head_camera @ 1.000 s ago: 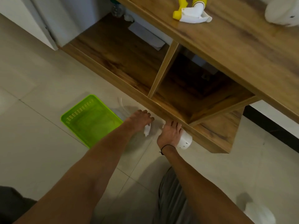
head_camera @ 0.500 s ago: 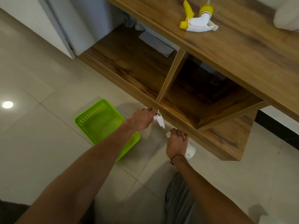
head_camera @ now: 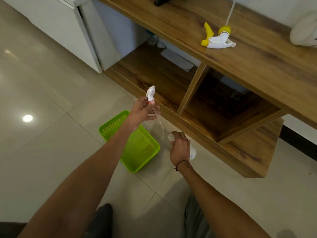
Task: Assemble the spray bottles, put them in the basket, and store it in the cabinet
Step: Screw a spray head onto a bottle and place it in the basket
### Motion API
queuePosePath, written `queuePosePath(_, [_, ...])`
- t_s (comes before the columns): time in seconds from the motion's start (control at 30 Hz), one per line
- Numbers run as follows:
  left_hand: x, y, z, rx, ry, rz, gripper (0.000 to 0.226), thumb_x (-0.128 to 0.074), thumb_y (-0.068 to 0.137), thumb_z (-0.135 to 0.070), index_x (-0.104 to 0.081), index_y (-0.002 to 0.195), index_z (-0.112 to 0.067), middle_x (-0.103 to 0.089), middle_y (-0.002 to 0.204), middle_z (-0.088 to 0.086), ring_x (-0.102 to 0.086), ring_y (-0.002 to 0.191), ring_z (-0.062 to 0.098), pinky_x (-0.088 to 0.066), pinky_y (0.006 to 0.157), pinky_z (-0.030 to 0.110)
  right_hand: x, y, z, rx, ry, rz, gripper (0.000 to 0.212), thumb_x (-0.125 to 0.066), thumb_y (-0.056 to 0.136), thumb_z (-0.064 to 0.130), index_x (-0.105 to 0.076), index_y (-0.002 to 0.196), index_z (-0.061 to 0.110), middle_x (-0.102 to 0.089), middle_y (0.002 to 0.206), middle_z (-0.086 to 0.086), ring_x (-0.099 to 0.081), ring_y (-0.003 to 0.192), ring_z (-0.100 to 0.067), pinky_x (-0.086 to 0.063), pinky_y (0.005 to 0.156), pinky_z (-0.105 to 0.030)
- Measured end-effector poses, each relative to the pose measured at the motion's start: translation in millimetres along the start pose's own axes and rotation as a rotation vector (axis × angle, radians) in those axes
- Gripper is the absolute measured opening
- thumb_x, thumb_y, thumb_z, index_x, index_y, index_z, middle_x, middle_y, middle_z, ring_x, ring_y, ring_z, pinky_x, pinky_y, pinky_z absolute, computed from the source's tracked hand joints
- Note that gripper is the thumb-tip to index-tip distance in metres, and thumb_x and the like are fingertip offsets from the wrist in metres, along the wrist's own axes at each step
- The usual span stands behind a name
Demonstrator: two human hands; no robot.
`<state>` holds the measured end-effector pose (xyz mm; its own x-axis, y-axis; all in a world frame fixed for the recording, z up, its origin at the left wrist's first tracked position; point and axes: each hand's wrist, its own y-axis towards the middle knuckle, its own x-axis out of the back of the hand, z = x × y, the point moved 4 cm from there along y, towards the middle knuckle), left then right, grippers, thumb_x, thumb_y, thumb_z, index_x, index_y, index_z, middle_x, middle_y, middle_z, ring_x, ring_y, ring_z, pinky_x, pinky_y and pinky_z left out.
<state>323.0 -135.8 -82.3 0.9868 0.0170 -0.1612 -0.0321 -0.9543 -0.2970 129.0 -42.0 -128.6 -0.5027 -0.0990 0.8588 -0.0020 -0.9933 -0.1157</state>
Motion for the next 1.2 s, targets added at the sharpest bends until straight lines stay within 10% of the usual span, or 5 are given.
queuePosePath(0.4, [28,-4,-19,-0.027,-0.273,-0.118,0.024,-0.057,0.109,-0.027,-0.055,0.123,-0.008,-0.077,0.105,0.010,-0.080,0.094,0.027,-0.067,0.083,0.041,0,-3,30,0.041,0.167,-0.061,0.036,-0.063,0.097,-0.003,-0.064,0.127,0.018,-0.060,0.131,-0.003,-0.064,0.111,-0.034,-0.056,0.094,-0.053])
queuePosePath(1.2, [7,-21,12,0.101,-0.094,0.073,0.038,-0.081,0.092,-0.015,-0.072,0.125,0.001,-0.072,0.112,0.021,-0.068,0.108,0.022,-0.057,0.101,0.041,19,23,92,0.053,0.463,-0.257,0.046,-0.070,0.098,0.007,-0.042,0.131,0.022,-0.069,0.123,-0.002,-0.070,0.106,-0.022,-0.061,0.081,-0.042])
